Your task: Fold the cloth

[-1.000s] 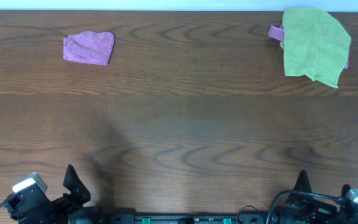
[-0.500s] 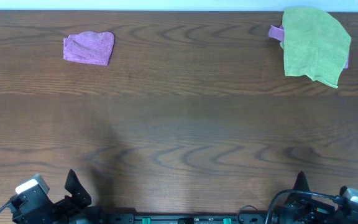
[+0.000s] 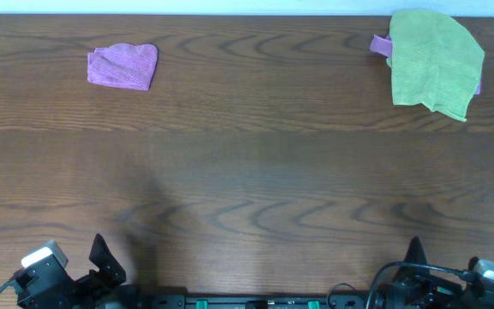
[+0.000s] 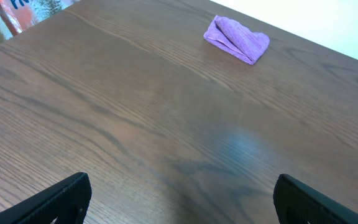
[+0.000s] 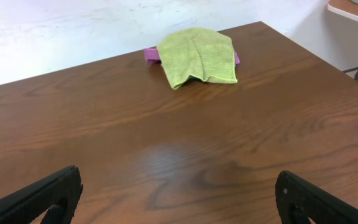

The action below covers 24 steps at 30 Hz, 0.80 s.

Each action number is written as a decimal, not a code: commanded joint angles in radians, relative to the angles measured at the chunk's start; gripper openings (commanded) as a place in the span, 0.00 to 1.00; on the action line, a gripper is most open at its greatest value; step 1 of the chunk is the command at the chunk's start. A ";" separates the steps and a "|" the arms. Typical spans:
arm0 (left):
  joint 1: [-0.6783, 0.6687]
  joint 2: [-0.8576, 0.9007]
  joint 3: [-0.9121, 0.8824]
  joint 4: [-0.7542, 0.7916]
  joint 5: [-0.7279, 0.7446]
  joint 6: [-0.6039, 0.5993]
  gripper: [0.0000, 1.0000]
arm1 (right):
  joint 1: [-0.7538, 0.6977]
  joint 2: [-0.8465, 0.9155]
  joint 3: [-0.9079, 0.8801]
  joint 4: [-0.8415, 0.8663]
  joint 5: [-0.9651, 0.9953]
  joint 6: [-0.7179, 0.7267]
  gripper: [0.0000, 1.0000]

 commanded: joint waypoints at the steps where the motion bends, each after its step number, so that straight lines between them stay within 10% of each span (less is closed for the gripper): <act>1: -0.003 -0.006 -0.003 -0.002 -0.010 -0.004 0.95 | -0.003 -0.001 -0.003 -0.002 0.017 0.011 0.99; 24: -0.003 -0.006 -0.003 -0.002 -0.010 -0.004 0.95 | -0.003 -0.001 -0.389 0.227 0.040 -0.024 0.99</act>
